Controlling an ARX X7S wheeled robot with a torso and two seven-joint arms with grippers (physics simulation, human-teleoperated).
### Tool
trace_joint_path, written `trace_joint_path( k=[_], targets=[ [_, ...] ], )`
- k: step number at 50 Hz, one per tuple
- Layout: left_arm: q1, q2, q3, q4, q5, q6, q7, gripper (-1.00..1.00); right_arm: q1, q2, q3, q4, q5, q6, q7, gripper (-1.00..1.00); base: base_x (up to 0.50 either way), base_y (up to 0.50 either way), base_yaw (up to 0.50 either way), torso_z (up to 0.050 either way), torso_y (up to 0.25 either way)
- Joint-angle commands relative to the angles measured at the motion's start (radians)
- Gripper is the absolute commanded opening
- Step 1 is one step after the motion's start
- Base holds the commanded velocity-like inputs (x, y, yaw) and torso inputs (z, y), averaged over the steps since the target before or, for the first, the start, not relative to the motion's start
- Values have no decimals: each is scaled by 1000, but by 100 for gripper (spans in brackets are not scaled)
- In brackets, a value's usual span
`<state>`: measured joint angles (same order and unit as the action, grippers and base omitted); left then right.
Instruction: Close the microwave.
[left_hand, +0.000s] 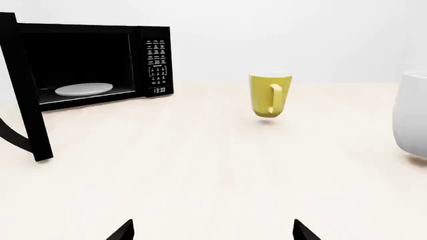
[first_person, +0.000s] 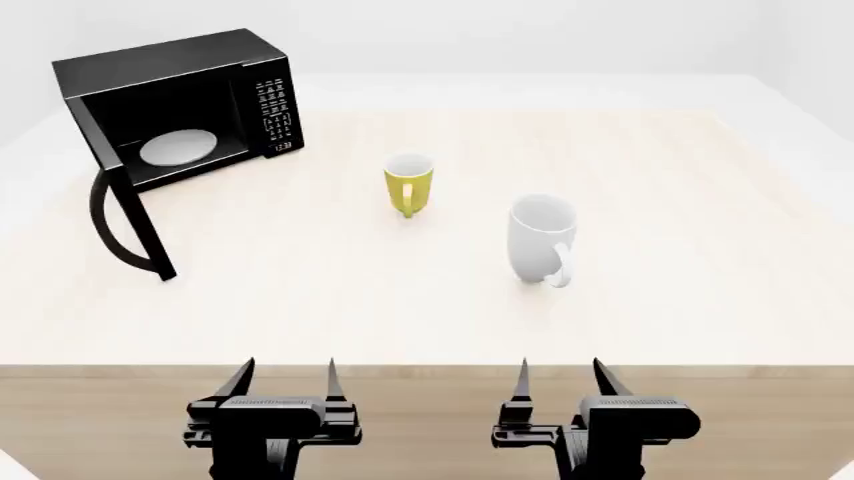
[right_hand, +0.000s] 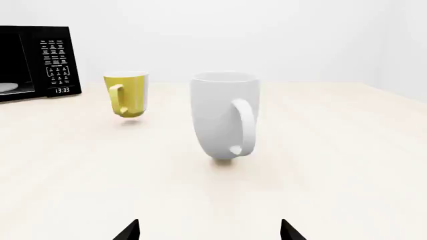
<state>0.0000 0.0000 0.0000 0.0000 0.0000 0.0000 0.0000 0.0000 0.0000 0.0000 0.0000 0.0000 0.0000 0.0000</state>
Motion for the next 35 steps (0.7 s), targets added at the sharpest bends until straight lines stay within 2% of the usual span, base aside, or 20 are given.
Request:
trace_joint_path(
  k=[1,8,21,35],
  targets=[
    [2,-15,19,5,-15,-3,-20,100,2,14,-16,1,22,-4,22,100,0,0,0,0,0],
    [10,-39,48,14,-39,5,-42,100,-4,40,-36,-14,62,-33,38,100,0,0,0,0,0],
    [23,-68,79,68,-55,-33,-69,100,-5,65,-57,-58,87,12,76,100,0,0,0,0,0],
    [-6,-100,68,251,-109,-225,-97,100,23,93,-88,-241,99,171,109,100,0,0,0,0,0]
  ],
)
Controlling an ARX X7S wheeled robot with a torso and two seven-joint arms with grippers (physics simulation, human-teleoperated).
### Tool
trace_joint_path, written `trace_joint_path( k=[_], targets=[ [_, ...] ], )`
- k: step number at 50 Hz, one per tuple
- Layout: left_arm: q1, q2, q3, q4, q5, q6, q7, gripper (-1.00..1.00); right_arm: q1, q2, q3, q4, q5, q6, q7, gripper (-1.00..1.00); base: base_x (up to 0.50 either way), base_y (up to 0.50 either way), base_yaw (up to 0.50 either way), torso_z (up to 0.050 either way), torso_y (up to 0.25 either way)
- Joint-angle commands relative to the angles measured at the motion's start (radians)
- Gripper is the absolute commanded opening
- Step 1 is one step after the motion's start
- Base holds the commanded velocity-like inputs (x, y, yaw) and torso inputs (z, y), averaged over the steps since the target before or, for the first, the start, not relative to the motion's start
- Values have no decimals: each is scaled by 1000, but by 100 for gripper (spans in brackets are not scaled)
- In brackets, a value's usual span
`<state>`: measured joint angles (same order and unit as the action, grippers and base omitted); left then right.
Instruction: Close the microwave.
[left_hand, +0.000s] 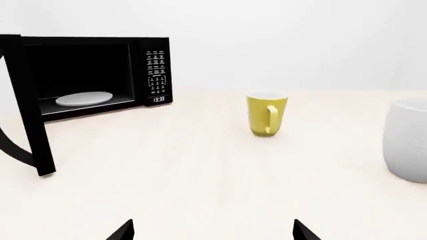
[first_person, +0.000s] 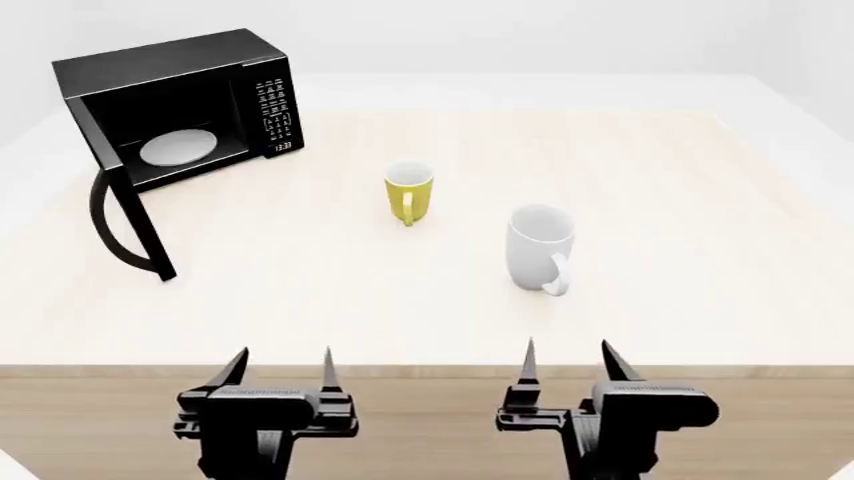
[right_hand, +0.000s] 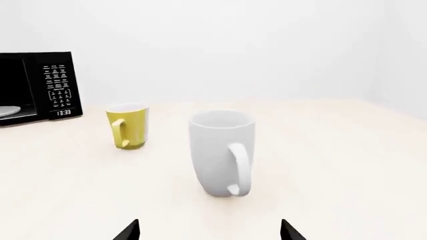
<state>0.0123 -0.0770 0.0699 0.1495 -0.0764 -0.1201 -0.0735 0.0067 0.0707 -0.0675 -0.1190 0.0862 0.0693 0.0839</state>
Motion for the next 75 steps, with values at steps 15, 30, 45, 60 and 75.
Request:
trace_joint_path(
  k=[15,30,45,60,75],
  targets=[
    [-69,-48,6,236,-50,-243,-65,100,47,58,-24,-289,32,231,61,100,0,0,0,0,0],
    [-92,-65,-16,270,-89,-277,-80,100,30,85,-41,-362,64,198,40,100,242,0,0,0,0],
    [-86,-77,-19,284,-113,-274,-89,100,32,97,-53,-378,67,198,55,100,135,213,0,0,0],
    [-86,-86,-13,286,-128,-274,-99,100,40,105,-61,-385,72,217,75,100,38,500,0,0,0],
    [-84,-95,-4,288,-141,-275,-107,100,50,114,-69,-390,78,228,89,100,6,500,0,0,0]
  ],
)
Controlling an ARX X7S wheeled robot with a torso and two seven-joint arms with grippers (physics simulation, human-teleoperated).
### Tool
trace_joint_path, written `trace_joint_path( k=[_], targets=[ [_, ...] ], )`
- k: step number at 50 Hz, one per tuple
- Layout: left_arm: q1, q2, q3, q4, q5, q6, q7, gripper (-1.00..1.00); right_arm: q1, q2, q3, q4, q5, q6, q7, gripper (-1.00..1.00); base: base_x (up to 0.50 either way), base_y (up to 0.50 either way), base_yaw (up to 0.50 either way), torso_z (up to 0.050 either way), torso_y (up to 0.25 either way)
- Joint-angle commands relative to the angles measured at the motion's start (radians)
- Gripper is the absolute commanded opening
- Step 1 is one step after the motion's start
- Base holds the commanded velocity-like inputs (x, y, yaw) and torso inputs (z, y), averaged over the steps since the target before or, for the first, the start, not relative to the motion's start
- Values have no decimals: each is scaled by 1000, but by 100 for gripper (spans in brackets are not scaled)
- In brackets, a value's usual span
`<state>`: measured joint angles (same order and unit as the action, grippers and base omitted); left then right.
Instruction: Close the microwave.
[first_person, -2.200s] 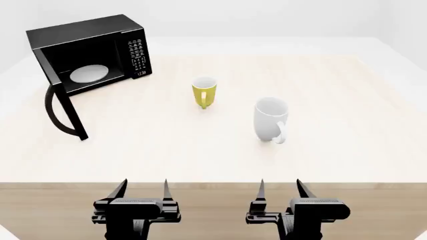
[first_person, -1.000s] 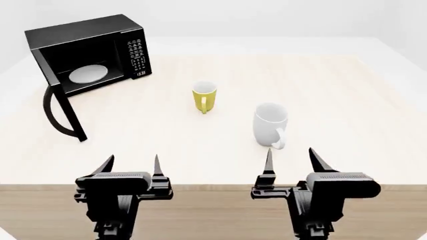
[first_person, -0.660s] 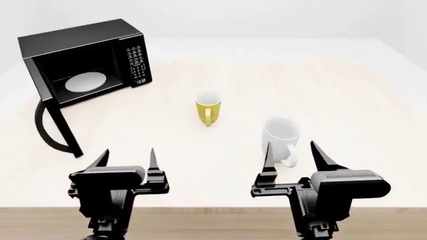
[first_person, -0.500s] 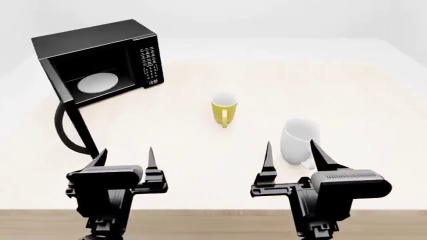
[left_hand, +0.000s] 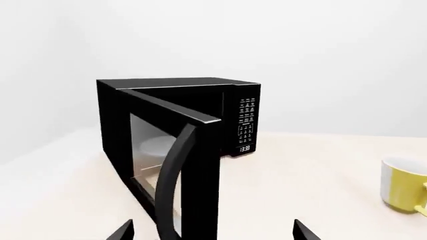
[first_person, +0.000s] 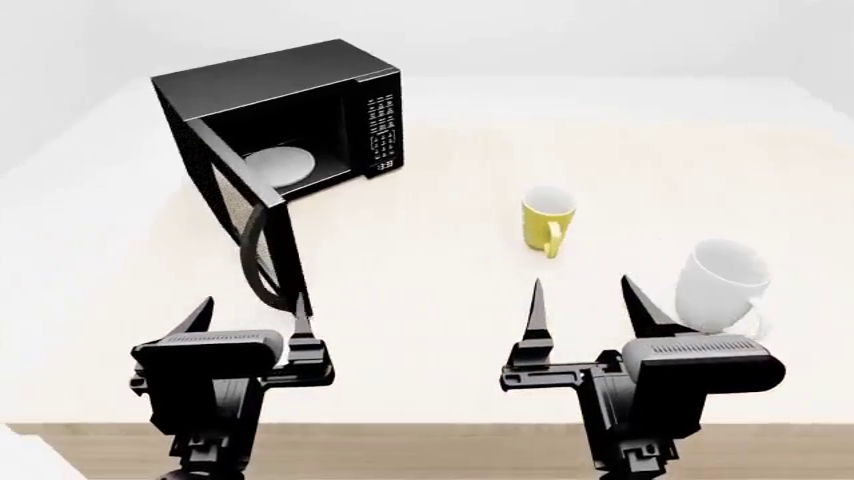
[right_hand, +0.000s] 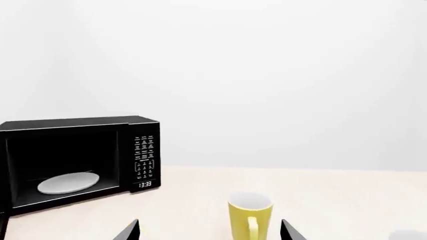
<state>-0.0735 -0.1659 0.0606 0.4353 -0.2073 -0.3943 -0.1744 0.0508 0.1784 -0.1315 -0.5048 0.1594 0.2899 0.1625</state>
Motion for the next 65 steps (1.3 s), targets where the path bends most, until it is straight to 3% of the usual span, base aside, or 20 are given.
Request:
trace_joint_path(
  k=[1,37,47,55,65],
  targets=[
    [1,-7,4,2,-12,0,-6,100,5,8,-3,-5,5,5,12,100,4,500,0,0,0],
    [-1,-42,27,-6,-50,18,-47,100,8,43,-21,-11,46,-16,51,100,2,499,0,0,0],
    [0,-49,35,-7,-58,24,-56,100,1,55,-23,-30,49,-55,58,100,0,23,0,0,0],
    [-2,-55,41,-3,-63,20,-60,100,-2,64,-22,-54,56,-32,75,100,500,0,0,0,0],
    [-5,-60,42,-10,-66,23,-66,100,28,80,-12,-134,52,109,136,100,125,0,0,0,0]
  ],
)
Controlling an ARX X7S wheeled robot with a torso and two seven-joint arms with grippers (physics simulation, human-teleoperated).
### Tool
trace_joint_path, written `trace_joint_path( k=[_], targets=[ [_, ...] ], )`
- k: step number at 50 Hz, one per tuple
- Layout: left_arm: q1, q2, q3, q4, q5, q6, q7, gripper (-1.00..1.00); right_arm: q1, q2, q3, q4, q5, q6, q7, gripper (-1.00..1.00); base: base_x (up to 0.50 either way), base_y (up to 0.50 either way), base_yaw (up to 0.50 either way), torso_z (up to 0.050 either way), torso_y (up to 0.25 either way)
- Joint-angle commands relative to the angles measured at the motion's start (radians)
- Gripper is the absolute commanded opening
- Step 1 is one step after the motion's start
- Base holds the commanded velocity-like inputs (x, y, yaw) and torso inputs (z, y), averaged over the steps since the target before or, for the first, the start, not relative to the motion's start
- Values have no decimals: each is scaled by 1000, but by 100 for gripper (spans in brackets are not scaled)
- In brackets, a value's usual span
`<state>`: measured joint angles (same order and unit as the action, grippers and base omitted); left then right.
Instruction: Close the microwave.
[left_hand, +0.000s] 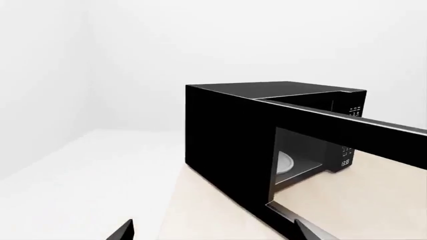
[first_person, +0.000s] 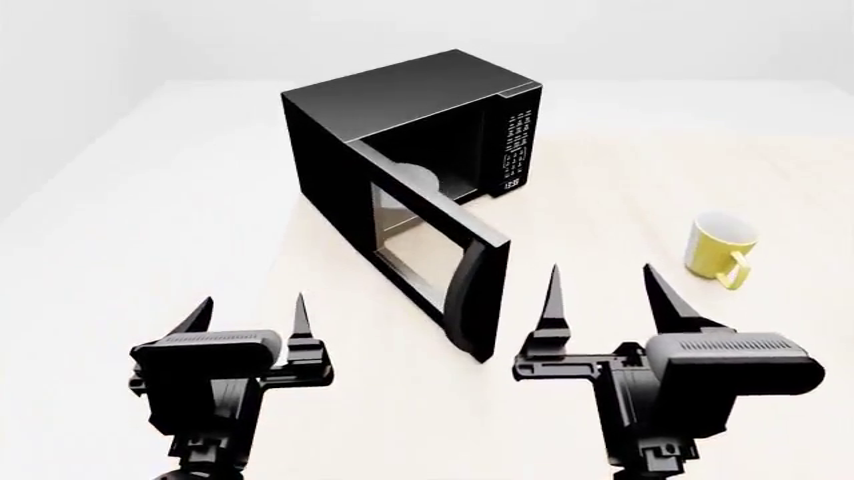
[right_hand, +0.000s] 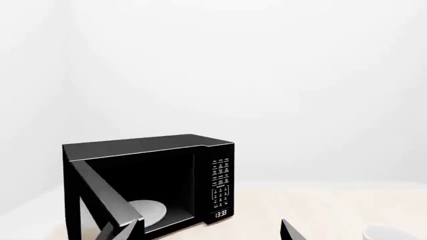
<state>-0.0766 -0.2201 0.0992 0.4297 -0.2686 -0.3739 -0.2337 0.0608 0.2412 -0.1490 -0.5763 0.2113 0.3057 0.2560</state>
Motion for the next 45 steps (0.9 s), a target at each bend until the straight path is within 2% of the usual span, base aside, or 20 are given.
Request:
trace_joint_path(
  k=[1,14,19,20,30,37,45],
  targets=[
    [-2,-6,4,-5,-6,2,-7,100,21,20,7,-67,-2,102,47,100,0,0,0,0,0],
    [-3,-13,6,-6,-9,4,-14,100,87,50,34,-144,32,258,72,100,0,0,0,0,0],
    [-3,-14,9,-14,-9,13,-15,100,100,69,19,-171,21,273,70,100,0,0,0,0,0],
    [-3,-14,9,-12,-10,11,-15,100,92,82,7,-169,13,232,49,100,0,0,0,0,0],
    [-4,-18,8,-11,-19,11,-20,100,116,71,21,-188,36,269,65,100,480,0,0,0,0],
    [-5,-20,10,-17,-21,15,-22,100,122,82,24,-212,35,274,70,100,21,8,0,0,2],
    [-4,-23,14,-13,-21,15,-28,100,130,87,16,-218,30,286,78,100,30,479,0,0,0]
  ],
)
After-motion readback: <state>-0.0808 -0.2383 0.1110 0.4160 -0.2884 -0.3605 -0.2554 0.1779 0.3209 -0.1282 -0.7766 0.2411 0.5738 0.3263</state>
